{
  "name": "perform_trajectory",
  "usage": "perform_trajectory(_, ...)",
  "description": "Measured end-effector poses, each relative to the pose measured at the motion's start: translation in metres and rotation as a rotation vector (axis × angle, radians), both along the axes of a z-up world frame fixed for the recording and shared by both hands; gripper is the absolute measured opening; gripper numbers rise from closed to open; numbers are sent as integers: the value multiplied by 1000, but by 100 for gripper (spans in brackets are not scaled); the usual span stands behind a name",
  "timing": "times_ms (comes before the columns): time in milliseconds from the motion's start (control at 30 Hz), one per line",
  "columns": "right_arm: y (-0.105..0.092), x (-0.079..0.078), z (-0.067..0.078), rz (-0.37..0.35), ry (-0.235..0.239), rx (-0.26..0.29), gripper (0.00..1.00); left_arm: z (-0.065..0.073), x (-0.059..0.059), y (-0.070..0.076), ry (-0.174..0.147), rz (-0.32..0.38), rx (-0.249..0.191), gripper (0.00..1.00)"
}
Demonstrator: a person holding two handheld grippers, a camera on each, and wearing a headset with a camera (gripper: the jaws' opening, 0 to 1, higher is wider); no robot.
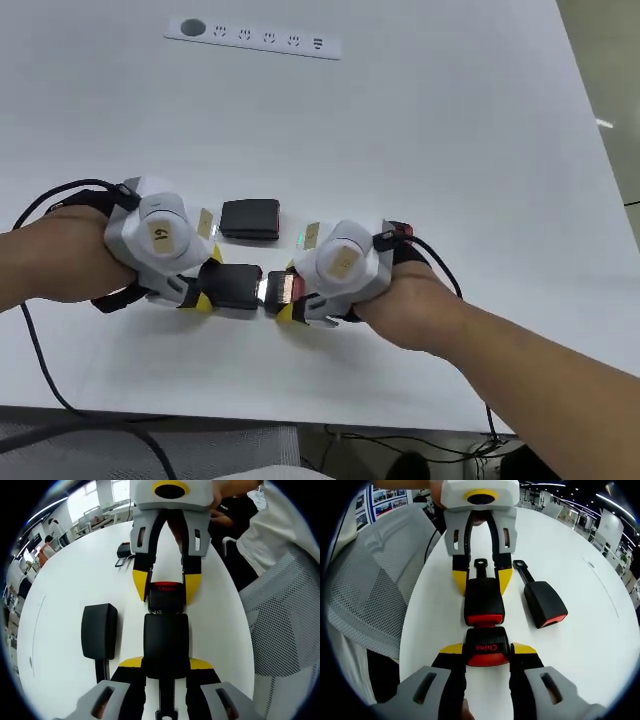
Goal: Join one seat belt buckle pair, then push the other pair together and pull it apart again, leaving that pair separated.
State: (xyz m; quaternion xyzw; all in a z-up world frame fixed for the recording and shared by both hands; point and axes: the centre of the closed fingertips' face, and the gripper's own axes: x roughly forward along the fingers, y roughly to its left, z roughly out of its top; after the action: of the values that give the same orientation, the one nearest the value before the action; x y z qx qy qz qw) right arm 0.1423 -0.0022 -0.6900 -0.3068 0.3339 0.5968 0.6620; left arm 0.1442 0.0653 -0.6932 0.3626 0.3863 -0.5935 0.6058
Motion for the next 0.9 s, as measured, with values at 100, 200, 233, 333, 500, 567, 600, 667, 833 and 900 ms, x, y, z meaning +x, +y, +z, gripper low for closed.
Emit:
perform_trajectory(100,1,2,1,17,-2,-8,30,-1,0,-1,0,12,-14,29)
perform_trajectory(200,3,3,-6,21,-2,-10,30,-1,0,-1,0,14,-8,29)
perform_trajectory(233,2,2,0,18,-8,-9,30,-1,0,-2,0,12,-6,29)
perform_trajectory(333,-1,2,-2,19,1,-9,30,0,-1,-2,0,14,-15,29)
perform_trajectory(500,-4,-2,5,35,6,0,30,-2,-1,0,9,29,-36,29)
perform_trajectory(567,-4,-2,3,45,12,-5,30,-1,-2,-2,11,29,-35,29)
perform_trajectory(600,-4,-1,3,44,12,-5,30,0,-3,-3,13,33,-32,29)
perform_trajectory(667,-5,1,1,44,18,-6,29,0,-3,-2,19,45,-35,29)
perform_trajectory(833,-5,0,0,42,18,-11,30,0,-3,-2,23,54,-41,29)
perform_trajectory(900,-4,0,1,42,18,-12,30,-1,-2,-1,22,57,-41,29)
